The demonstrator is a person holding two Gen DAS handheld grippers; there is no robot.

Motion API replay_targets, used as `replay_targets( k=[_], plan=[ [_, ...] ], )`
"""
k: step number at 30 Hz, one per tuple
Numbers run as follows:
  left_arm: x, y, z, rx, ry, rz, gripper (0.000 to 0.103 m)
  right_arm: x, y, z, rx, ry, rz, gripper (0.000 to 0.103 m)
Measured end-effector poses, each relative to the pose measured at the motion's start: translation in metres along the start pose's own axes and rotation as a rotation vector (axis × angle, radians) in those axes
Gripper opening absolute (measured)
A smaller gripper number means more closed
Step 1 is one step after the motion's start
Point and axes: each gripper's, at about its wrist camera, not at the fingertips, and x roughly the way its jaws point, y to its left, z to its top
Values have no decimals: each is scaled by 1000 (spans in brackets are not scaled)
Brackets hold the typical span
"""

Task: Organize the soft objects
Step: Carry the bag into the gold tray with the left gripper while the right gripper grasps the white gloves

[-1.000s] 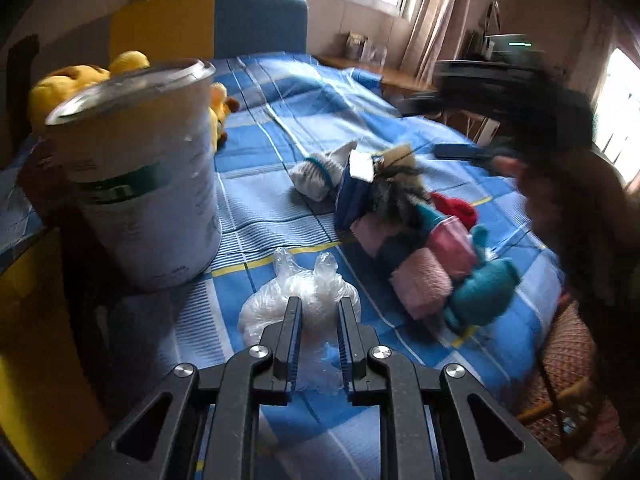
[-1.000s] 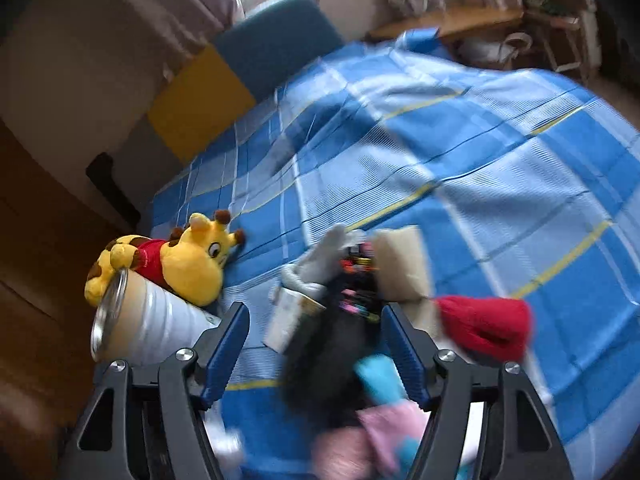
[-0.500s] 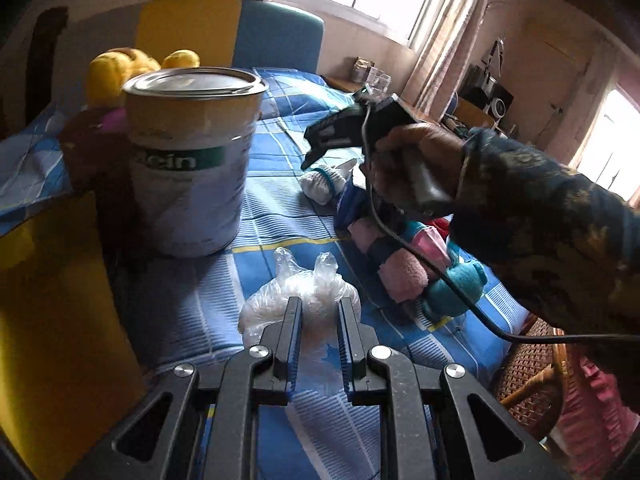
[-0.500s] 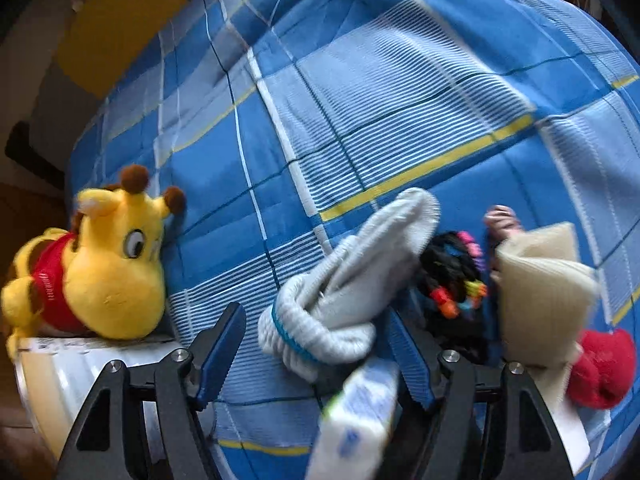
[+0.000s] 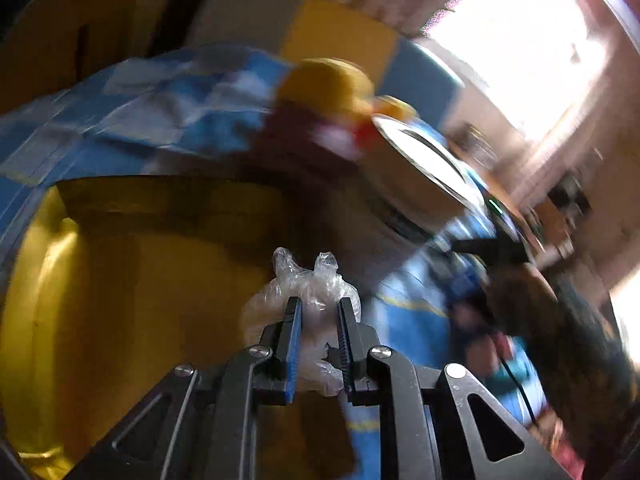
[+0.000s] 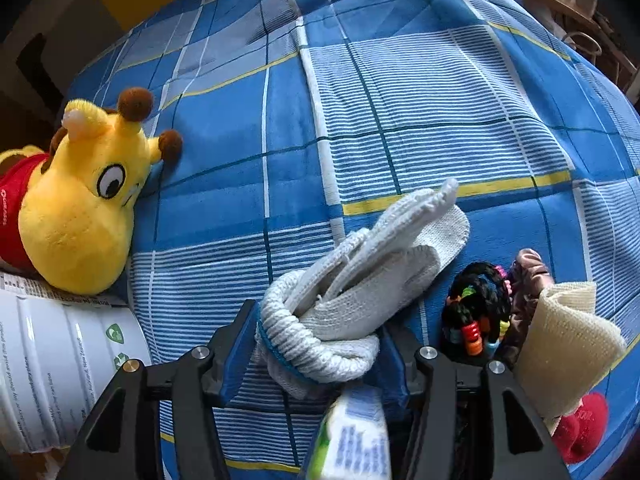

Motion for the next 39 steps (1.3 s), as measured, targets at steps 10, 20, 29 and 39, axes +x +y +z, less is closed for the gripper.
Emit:
replay_targets(
  k=[10, 20, 29, 39],
  plan=[
    [70, 43, 54, -81, 42, 146, 29, 12, 31, -5, -100, -12, -95, 59],
    [44, 54, 20, -86, 34, 178, 64, 13, 50, -28, -119, -73, -109, 48],
    [3, 50, -20, -14, 4, 251, 75, -29, 67, -26, -125, -167, -139, 45],
    [-30, 49, -45, -6, -32, 264, 75, -120, 119, 13, -217, -374, -197, 45]
  ],
)
